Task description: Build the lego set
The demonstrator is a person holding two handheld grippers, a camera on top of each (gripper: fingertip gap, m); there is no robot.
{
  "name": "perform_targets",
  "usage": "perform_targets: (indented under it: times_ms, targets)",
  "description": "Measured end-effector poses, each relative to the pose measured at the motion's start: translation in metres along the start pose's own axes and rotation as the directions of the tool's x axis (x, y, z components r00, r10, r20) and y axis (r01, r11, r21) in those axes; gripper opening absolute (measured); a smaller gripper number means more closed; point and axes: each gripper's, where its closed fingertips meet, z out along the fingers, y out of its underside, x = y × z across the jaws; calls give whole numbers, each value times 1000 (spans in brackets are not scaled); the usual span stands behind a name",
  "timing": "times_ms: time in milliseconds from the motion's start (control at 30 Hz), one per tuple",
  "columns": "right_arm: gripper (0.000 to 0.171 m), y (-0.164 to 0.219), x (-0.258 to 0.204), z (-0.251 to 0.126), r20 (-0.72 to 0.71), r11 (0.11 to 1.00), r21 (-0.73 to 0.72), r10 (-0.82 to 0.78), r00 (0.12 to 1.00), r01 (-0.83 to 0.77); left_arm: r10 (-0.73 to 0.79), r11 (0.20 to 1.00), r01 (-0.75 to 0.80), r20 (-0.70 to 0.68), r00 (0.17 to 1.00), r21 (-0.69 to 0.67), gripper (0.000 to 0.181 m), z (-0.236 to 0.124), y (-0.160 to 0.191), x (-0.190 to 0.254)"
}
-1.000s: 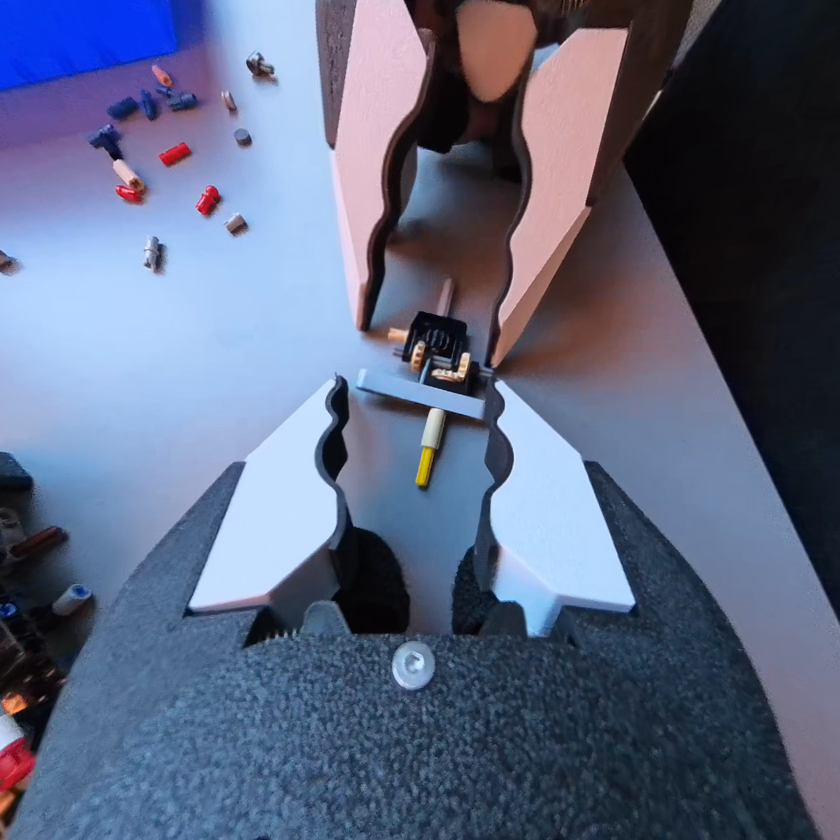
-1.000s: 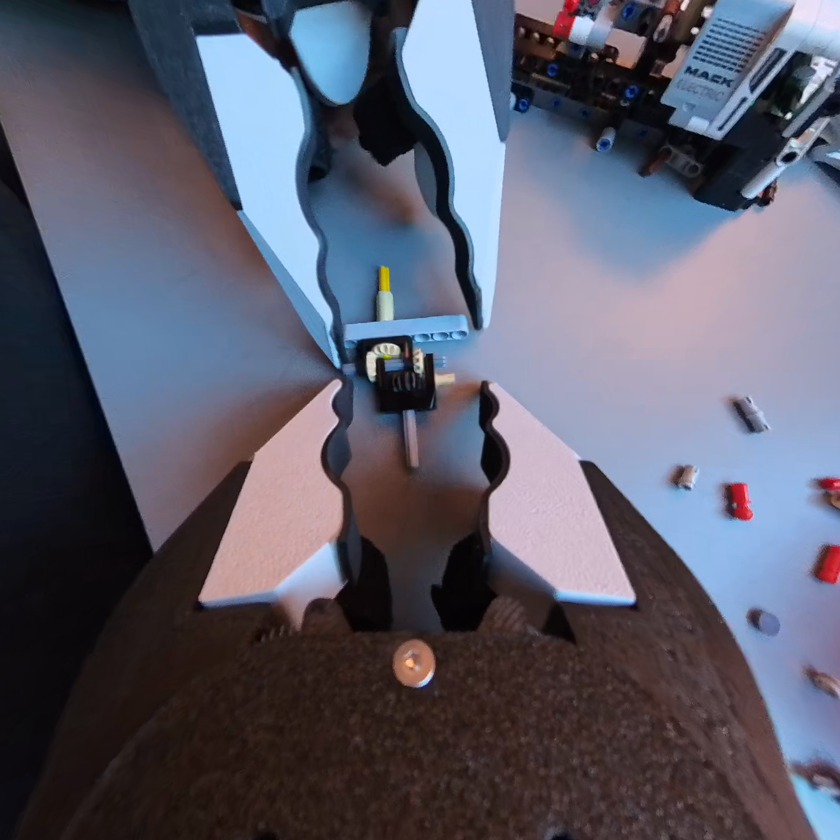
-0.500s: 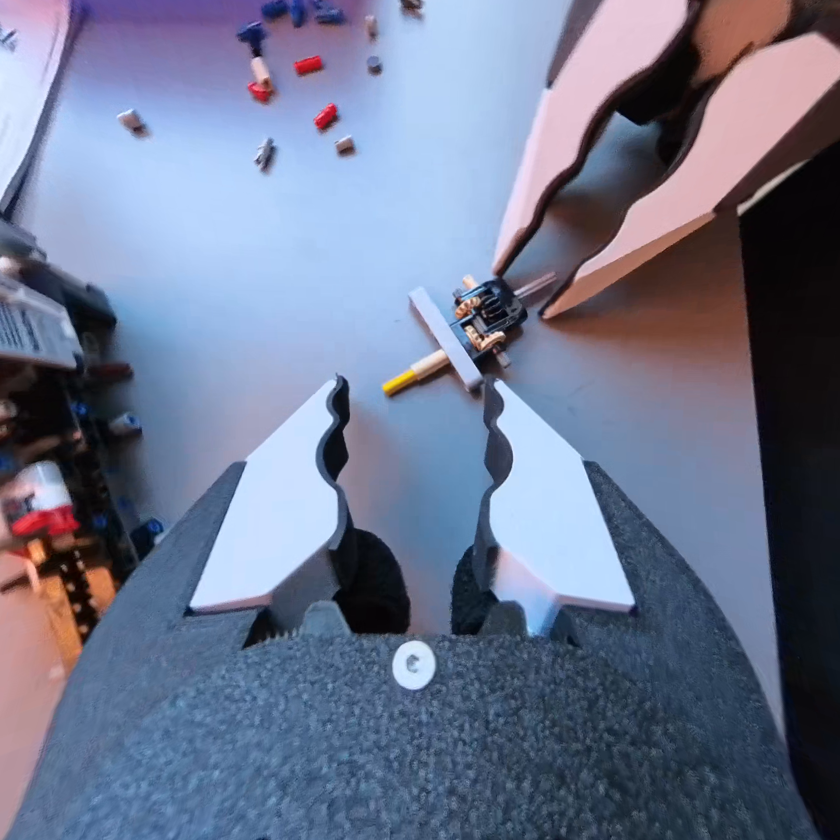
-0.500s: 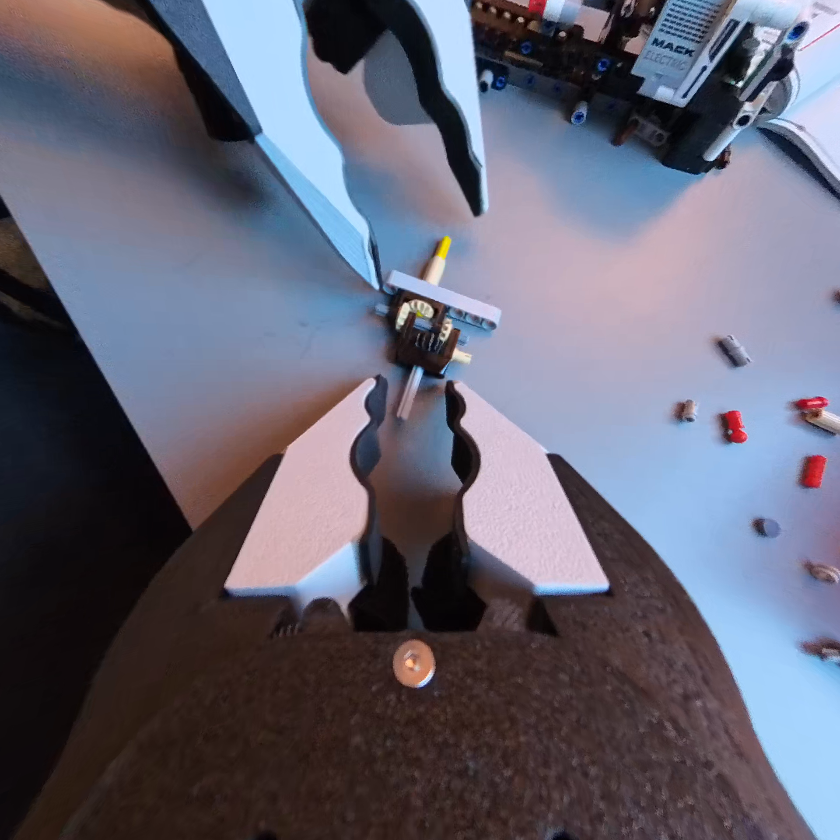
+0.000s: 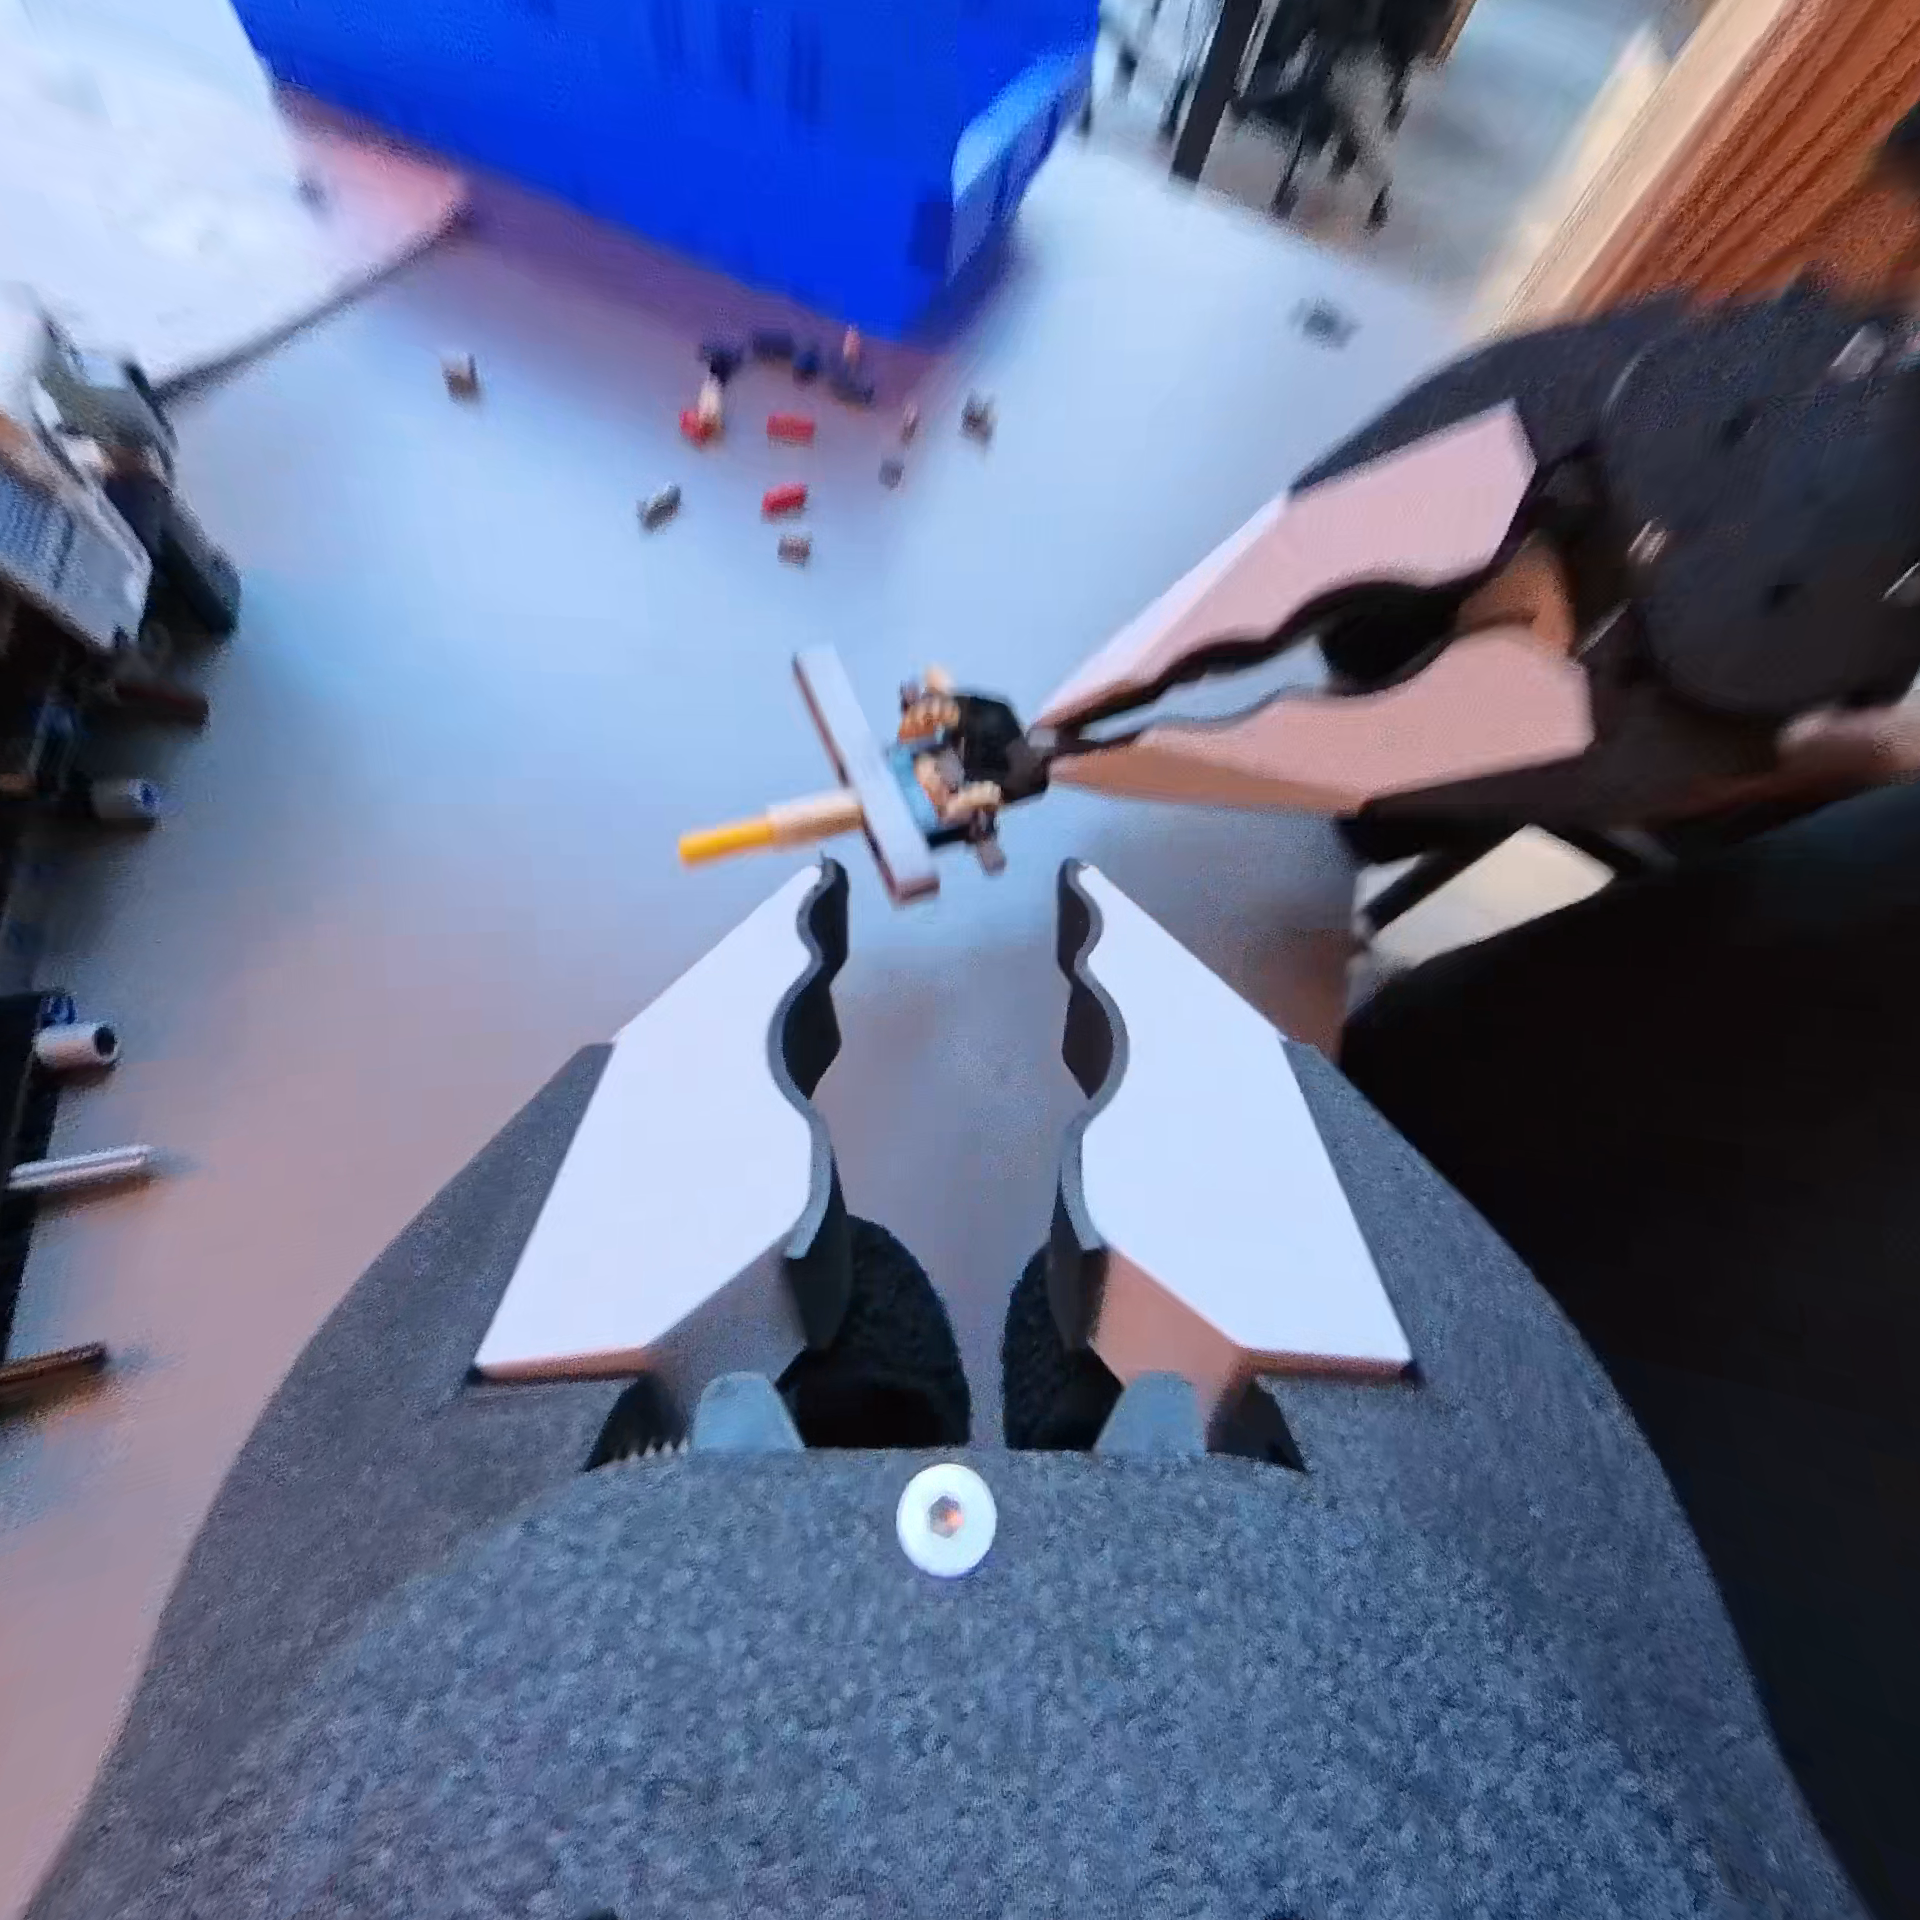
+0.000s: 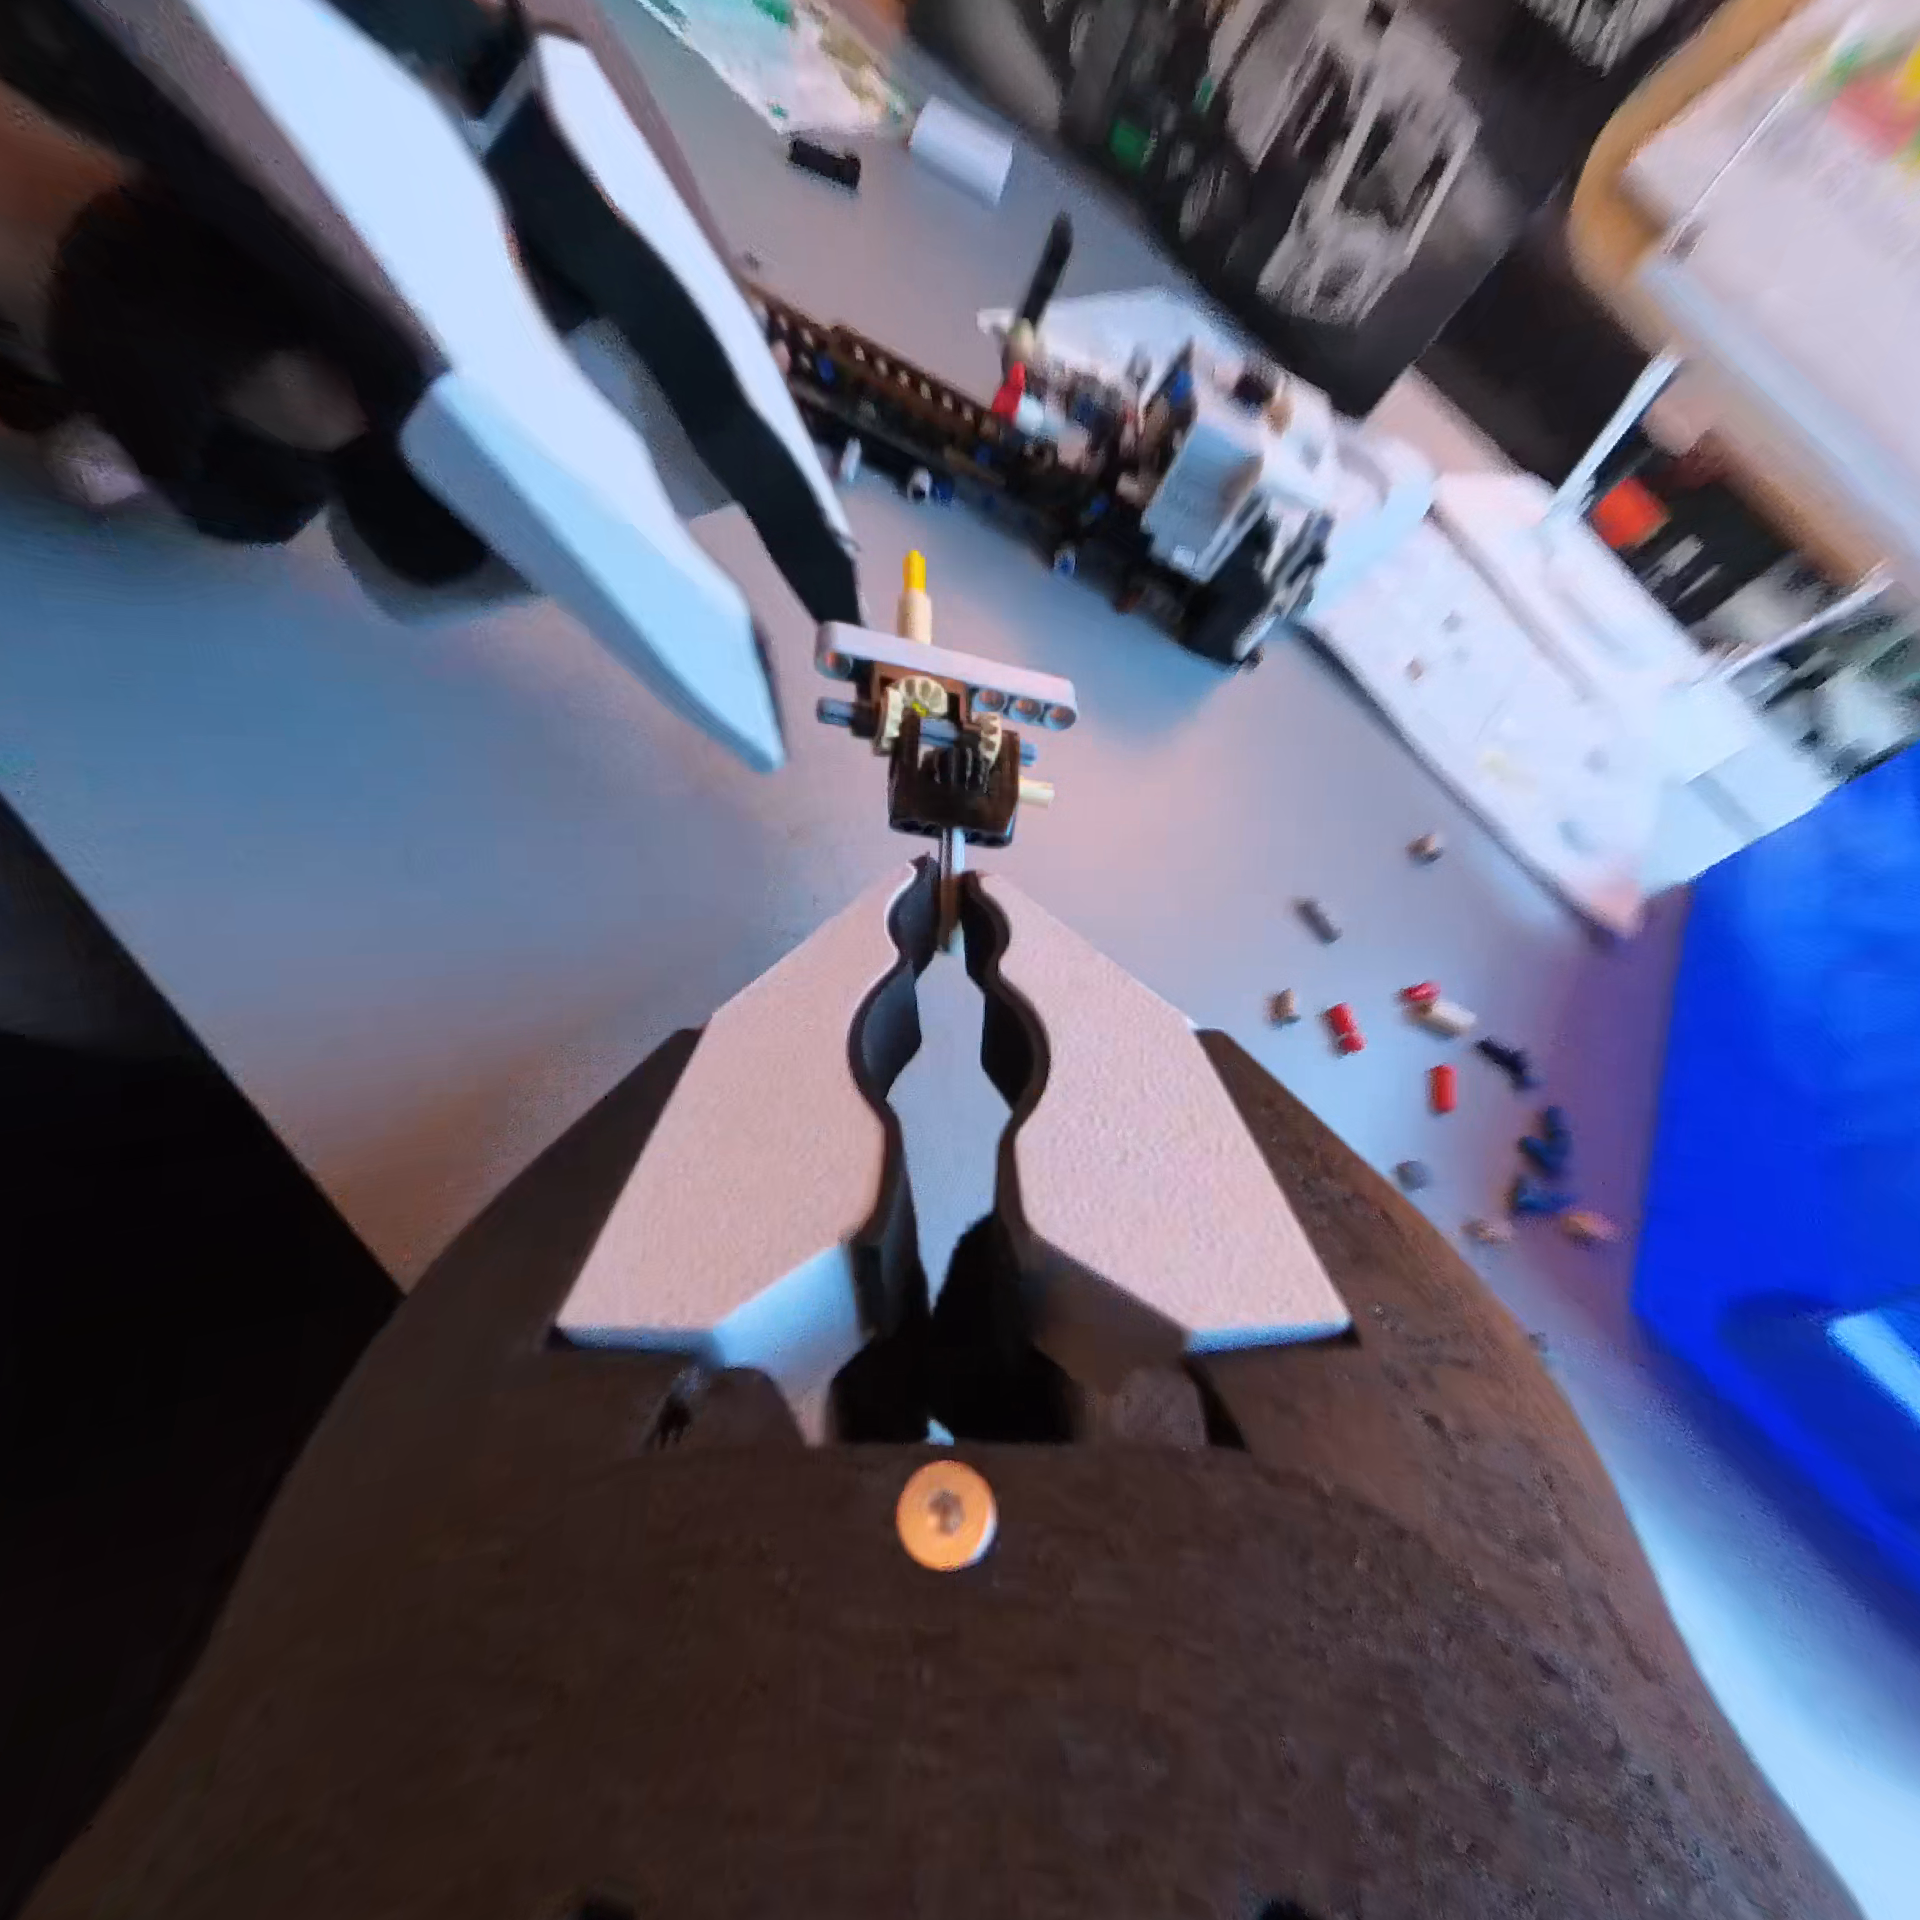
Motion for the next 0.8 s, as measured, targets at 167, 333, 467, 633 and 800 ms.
perform_targets:
  times_ms: [167, 333, 467, 633, 800]
  targets:
    - [3, -35, -6, -33, -158, 973, 146, -155, 975, 178, -78, 976, 99, -110, 991, 195, 20, -23, -30, 29]
    - [3, -62, -13, -64, -197, 939, 279, -148, 969, 200, -159, 914, 272, -350, 923, 302, 10, -54, -51, 64]
    - [3, -78, -24, -87, -148, 873, 468, -75, 986, 136, -179, 867, 392, -543, 821, 307, 6, -76, -59, 95]
    - [3, -85, -31, -100, -177, 863, 463, -135, 975, 204, -165, 859, 393, -549, 819, 327, 7, -91, -56, 104]
    - [3, -82, -27, -102, -149, 889, 427, -114, 982, 168, -31, 886, 140, -246, 969, 442, 26, -115, -56, 84]
